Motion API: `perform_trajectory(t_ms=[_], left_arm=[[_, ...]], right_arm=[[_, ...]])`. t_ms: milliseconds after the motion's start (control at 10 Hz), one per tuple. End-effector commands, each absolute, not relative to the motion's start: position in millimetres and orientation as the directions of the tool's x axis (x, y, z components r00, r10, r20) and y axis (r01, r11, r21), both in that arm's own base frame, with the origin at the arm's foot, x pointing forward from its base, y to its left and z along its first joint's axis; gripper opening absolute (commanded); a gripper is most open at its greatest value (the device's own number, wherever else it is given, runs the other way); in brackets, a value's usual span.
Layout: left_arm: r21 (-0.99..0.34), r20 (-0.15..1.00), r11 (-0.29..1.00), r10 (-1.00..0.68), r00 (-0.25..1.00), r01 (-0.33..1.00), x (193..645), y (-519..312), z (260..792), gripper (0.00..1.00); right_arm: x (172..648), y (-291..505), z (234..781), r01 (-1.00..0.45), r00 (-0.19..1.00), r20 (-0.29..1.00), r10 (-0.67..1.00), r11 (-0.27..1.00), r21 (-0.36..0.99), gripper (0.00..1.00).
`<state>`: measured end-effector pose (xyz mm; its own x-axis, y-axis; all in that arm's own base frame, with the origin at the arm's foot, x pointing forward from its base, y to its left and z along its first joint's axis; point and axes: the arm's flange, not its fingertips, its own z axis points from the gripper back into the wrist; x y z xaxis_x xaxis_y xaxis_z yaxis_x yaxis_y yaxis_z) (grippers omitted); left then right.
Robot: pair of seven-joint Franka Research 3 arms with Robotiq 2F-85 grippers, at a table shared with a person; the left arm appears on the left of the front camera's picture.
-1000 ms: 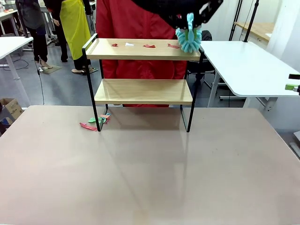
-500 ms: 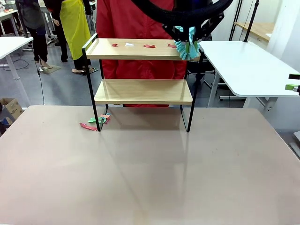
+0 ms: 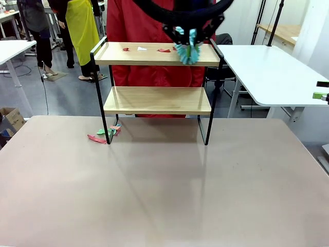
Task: Clean the shelf.
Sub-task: Clean the specific section of the Shelf indicated by the human with the Duster.
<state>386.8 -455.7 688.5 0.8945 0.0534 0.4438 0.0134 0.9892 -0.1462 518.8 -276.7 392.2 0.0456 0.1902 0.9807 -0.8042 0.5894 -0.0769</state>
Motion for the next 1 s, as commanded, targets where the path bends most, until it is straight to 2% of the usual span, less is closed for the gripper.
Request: perform_trajectory(t_ms=[0,600,900], left_arm=[[-0.126,0.406,0.991,0.089,0.909,-0.041,382,-425,682,0.13],[0.082,0.400,0.982,0.125,0.908,-0.171,396,-341,668,0.13],[0.171,0.467,0.943,0.179,0.866,-0.287,391,-308,667,0.13]], right_arm=[[520,-275,398,-0.802,0.061,0.979,0.196,0.593,-0.069,1.00],[520,-275,398,-0.802,0.061,0.979,0.196,0.593,-0.069,1.00],[520,-275,398,-0.802,0.061,0.979,0.196,0.593,-0.069,1.00]])
